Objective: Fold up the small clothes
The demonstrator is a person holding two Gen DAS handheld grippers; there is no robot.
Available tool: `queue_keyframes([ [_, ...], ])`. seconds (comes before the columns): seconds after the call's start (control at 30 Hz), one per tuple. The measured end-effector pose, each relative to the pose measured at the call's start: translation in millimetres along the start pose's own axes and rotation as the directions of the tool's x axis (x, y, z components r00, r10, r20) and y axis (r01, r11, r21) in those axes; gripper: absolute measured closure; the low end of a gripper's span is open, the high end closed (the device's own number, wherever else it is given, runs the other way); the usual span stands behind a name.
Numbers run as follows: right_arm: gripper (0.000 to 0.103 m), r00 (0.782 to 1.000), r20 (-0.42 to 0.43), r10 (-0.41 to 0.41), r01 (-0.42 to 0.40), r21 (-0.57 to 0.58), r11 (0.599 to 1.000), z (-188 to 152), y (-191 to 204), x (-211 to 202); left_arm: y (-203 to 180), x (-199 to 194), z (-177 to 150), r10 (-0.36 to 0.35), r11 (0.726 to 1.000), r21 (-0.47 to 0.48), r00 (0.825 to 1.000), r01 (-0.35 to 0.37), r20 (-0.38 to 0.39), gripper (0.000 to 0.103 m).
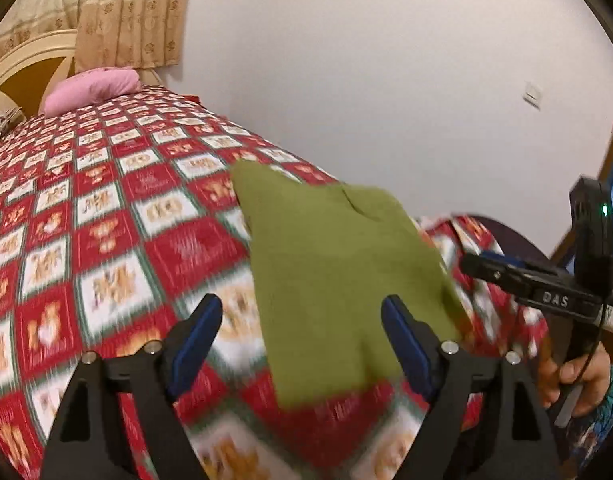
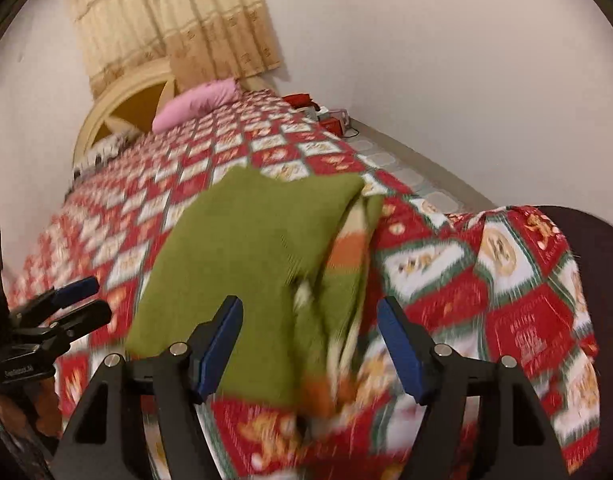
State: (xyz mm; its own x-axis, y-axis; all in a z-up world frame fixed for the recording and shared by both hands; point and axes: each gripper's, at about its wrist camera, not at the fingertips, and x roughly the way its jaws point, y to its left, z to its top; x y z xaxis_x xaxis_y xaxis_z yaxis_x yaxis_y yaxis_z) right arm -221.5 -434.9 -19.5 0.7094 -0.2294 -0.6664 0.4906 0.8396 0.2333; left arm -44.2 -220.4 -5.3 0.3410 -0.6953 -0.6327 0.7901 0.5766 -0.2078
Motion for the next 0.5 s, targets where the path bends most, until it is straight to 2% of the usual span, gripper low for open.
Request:
queue_keyframes([
  [0.1, 0.033, 0.998, -0.048, 0.037, -0.033, 0.088, 0.996, 16.2, -19.1, 34.4, 13.3, 42.7, 22.8, -0.026, 0.997, -0.078, 0.999, 0.023, -0.043, 0.019],
  [0.2, 0.032, 0.993, -0.083, 0.089, -0.071, 0.2, 0.977, 24.0, -41.7, 68.4, 22.8, 84.3, 31.1, -0.029, 0.991, -0.136, 0.992, 0.012, -0.12, 0.027],
  [0.3, 0.032, 0.978, -0.096, 0.186, -0.151, 0.293, 0.944, 32.3, -59.9, 94.4, 33.3, 115.3, 37.4, -0.108, 0.974, -0.217, 0.98, 0.071, -0.165, 0.027],
  [0.4, 0.032, 0.959, -0.116, 0.26, -0.211, 0.326, 0.922, 46.0, -68.0, 117.7, 45.2, 138.3, 48.5, -0.183, 0.954, -0.271, 0.964, 0.127, -0.191, 0.027],
  [0.5, 0.032, 0.945, -0.169, 0.278, -0.21, 0.335, 0.918, 58.6, -75.1, 146.6, 60.0, 156.8, 62.3, -0.211, 0.939, -0.315, 0.957, 0.141, -0.198, 0.027],
])
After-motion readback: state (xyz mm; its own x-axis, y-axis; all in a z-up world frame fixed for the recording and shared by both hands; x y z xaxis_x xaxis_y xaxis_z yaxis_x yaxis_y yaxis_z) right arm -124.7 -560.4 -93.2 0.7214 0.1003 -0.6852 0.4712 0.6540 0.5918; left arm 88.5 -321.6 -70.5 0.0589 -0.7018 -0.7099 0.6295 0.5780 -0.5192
